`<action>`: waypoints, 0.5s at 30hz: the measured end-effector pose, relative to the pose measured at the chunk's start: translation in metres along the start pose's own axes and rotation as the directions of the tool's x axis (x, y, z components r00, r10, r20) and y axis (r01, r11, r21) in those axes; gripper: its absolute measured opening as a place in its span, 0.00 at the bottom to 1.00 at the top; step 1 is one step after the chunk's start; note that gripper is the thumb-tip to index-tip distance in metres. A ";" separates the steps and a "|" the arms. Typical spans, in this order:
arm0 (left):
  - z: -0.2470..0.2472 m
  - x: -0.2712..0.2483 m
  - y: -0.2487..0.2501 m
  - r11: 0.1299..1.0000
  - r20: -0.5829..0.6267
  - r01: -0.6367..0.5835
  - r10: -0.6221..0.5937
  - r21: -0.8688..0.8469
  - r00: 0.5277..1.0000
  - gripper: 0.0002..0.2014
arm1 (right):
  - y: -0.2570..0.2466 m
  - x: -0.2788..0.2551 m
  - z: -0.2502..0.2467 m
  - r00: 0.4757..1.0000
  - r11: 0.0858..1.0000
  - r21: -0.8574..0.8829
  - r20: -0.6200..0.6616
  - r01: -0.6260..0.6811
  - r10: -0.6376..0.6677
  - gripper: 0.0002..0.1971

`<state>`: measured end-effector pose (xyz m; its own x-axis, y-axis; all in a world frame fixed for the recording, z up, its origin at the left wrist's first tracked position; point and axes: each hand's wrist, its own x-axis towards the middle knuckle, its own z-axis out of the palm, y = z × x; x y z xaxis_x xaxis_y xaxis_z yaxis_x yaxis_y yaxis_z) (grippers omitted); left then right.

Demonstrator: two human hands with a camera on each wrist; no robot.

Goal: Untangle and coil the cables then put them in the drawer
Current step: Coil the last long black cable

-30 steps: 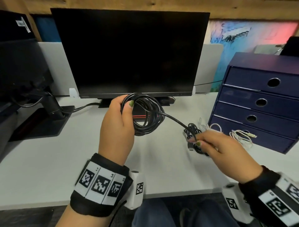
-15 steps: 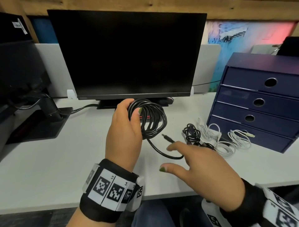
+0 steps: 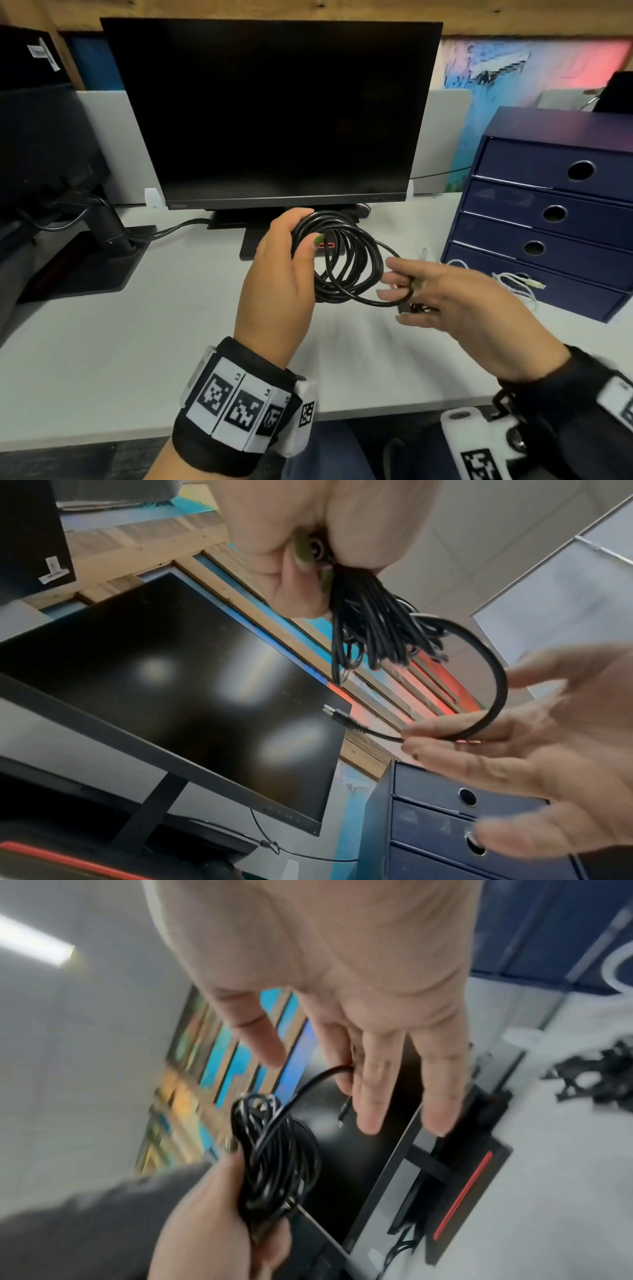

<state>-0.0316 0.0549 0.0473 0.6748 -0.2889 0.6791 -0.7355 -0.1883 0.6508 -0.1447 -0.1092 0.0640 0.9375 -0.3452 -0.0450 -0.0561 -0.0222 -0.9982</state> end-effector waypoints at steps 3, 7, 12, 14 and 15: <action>0.001 -0.002 0.004 0.999 0.053 -0.022 0.025 -0.049 0.998 0.10 | -0.005 0.011 -0.003 0.997 0.971 0.237 -0.071 0.004 0.014 0.14; 0.002 -0.004 0.010 0.993 0.139 -0.045 0.060 -0.105 0.988 0.11 | 0.006 0.025 0.001 0.999 0.990 0.134 -0.015 -0.034 0.037 0.25; 0.002 -0.004 0.004 0.994 0.167 0.004 0.014 -0.108 0.986 0.10 | 0.022 0.028 0.004 0.998 0.961 -0.273 -0.024 0.046 -0.055 0.24; 0.002 -0.005 0.003 0.994 0.177 0.028 -0.009 -0.104 0.984 0.10 | 0.024 0.028 0.005 0.995 0.934 -0.349 -0.033 0.074 -0.091 0.26; 0.003 -0.005 0.002 0.993 0.178 0.040 -0.021 -0.107 0.984 0.10 | 0.024 0.029 0.006 0.995 0.935 -0.344 -0.026 0.083 -0.098 0.27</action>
<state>-0.0371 0.0531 0.0441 0.6683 -0.4475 0.5943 -0.6972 -0.0981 0.7102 -0.1170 -0.1141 0.0380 0.9293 -0.3654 0.0540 -0.0927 -0.3723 -0.9235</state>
